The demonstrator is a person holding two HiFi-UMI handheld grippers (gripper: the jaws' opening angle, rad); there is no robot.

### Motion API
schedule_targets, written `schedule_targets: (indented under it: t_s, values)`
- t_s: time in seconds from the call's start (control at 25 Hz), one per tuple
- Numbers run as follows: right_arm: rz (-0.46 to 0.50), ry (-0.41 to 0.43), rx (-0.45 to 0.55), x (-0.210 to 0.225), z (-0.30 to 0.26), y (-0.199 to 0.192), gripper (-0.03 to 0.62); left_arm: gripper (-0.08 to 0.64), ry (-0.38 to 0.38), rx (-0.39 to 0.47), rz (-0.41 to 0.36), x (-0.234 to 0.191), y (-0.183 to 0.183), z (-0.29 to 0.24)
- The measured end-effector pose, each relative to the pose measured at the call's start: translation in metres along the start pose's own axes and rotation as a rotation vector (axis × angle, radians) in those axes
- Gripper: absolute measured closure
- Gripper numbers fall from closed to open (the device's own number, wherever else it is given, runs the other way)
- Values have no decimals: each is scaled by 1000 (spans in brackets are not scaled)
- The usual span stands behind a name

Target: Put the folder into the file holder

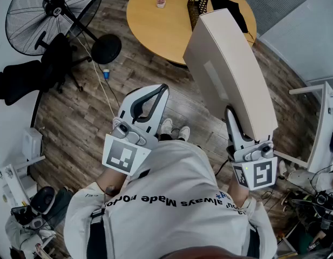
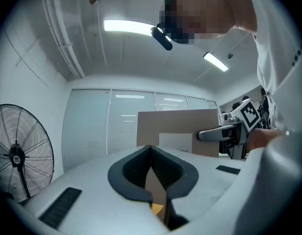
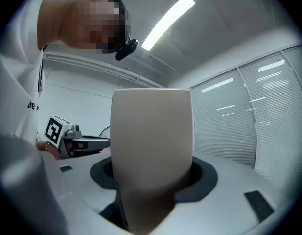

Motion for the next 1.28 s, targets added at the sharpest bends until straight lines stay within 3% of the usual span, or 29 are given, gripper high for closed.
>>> schedule_targets:
  t_s: [0.44,1.28]
  values:
    - [-6,4,3,-8,-7,-1,302,535,-16,3,-6,-8,2,2]
    - [-18,-18,-15,-39,-62,-19,302,535,-15,-9,21,-72,-5,14]
Point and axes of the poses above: the fingertips, and each gripper's own axes: z backward along the fingers, x to its right, y out of its top, the point moved 2 cm from there along z, backward along the fingers, and after that the axes turned 14 degrees about x, right-handed, at the moved point
